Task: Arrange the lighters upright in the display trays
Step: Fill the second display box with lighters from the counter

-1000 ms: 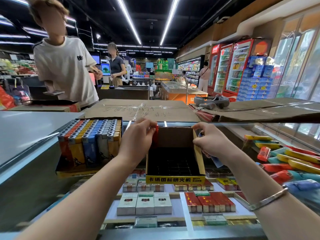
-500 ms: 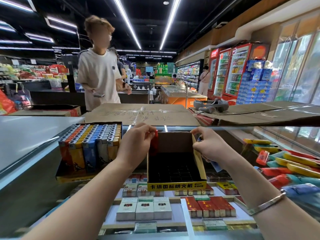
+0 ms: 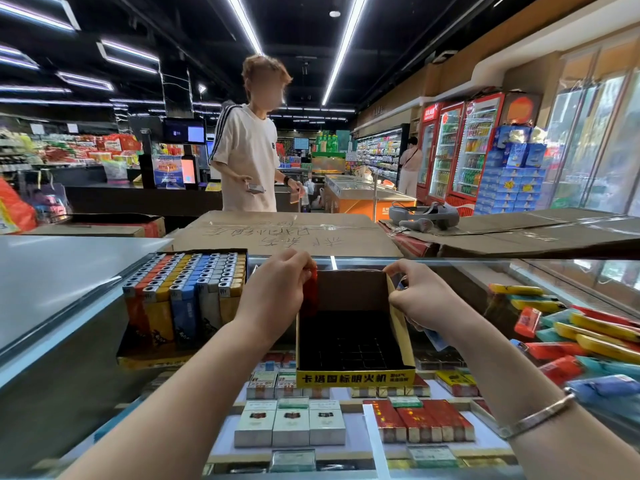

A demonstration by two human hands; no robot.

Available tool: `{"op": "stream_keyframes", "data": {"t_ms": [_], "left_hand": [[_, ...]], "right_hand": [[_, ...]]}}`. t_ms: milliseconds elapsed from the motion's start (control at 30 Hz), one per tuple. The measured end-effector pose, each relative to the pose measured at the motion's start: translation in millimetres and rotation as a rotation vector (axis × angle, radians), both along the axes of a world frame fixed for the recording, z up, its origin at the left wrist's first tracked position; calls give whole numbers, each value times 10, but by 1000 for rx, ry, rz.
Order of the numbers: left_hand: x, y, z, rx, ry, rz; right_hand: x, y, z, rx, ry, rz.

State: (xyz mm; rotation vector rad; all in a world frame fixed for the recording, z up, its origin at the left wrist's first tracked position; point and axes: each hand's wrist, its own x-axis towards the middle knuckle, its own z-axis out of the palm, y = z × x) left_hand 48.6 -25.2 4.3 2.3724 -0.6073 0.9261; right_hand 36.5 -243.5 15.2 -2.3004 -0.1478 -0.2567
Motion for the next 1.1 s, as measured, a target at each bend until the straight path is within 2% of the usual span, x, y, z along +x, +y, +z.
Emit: {"op": "stream_keyframes", "data": {"t_ms": [167, 500, 733, 900, 1000, 1100], "left_hand": [[-24, -12, -33, 28, -32, 13], [-2, 13, 3, -33, 74, -27], [-7, 0, -1, 76, 31, 24], [2, 15, -20, 22, 120, 1], [6, 36, -44, -16, 141, -23], [-4, 54, -65, -64, 195, -64]], "right_hand": [[10, -9, -13, 3, 0, 0], [20, -11, -11, 22, 11, 5], [24, -7, -17, 1, -8, -2], [12, -10, -16, -3, 0, 6], [7, -7, -10, 81, -38, 6], [-14, -2, 77, 378, -98, -17]]}}
